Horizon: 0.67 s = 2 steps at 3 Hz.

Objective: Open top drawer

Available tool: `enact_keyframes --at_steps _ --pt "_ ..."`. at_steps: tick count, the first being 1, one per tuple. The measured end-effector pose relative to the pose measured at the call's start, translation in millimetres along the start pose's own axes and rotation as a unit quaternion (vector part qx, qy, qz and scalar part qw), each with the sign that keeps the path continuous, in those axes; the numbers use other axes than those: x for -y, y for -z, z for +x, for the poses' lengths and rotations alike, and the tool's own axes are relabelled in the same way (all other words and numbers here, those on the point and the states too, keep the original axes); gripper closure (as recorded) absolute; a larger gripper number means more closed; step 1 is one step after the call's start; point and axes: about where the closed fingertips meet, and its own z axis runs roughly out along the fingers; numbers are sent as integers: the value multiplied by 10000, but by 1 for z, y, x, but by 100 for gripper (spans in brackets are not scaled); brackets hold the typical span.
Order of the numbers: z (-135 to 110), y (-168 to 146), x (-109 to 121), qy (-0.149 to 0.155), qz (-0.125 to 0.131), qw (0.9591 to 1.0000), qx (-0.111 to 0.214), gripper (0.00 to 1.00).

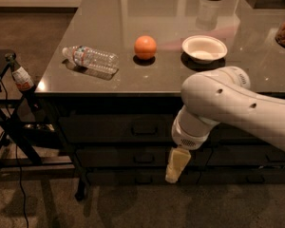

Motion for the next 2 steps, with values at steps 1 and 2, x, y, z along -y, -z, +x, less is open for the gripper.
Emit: enact_keyframes --at_steps 1,2 --pt "0 -13 24 -112 253 9994 -223 0" --pt "0 -25 41 -211 381 9985 -344 0"
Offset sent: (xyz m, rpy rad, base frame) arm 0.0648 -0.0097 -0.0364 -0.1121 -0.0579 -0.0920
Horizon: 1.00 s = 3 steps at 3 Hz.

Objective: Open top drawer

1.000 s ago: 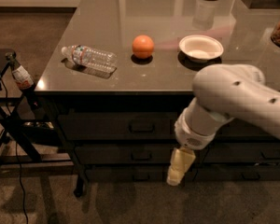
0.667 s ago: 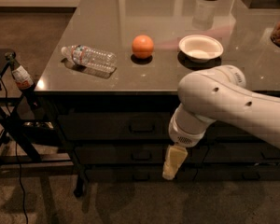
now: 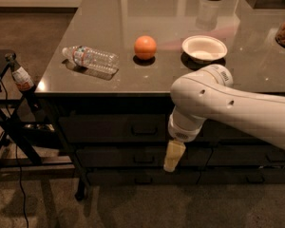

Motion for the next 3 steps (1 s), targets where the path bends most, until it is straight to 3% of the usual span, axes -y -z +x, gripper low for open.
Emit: enact_keyframes --at_steps 2,3 --pt "-8 -25 37 -88 141 9998 -71 0" --pt "-8 -36 41 -88 122 9999 -74 0"
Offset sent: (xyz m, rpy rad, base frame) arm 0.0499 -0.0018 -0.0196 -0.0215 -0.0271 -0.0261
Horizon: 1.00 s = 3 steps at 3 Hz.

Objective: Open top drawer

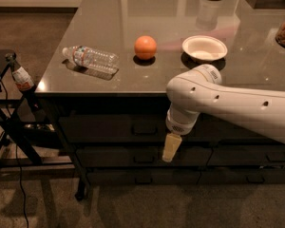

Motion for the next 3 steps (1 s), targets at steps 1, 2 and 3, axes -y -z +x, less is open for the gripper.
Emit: enact_keyframes --at_steps 1,2,3 --pt "1 -12 5 47 -27 10000 -44 0" --pt "13 -18 -15 94 -261 9994 -189 0" --pt "13 -14 -15 95 -264 9994 -190 0"
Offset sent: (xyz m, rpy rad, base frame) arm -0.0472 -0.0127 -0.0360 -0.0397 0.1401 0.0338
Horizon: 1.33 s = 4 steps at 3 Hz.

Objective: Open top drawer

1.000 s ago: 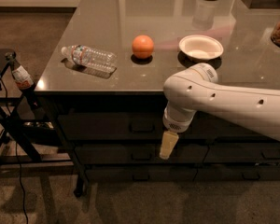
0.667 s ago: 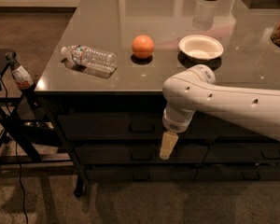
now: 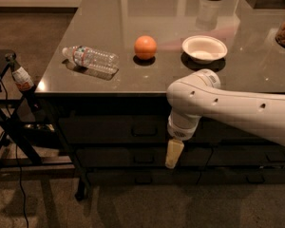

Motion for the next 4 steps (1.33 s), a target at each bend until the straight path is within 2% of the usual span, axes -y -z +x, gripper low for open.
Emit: enact_keyframes --at_steps 1,2,3,4 --pt "3 4 -6 32 -58 10000 -12 0" --pt "16 13 -27 -60 -247 9997 35 0" --pt "16 13 -28 -60 -248 9997 35 0" --pt "38 40 -72 -211 -476 9986 121 0"
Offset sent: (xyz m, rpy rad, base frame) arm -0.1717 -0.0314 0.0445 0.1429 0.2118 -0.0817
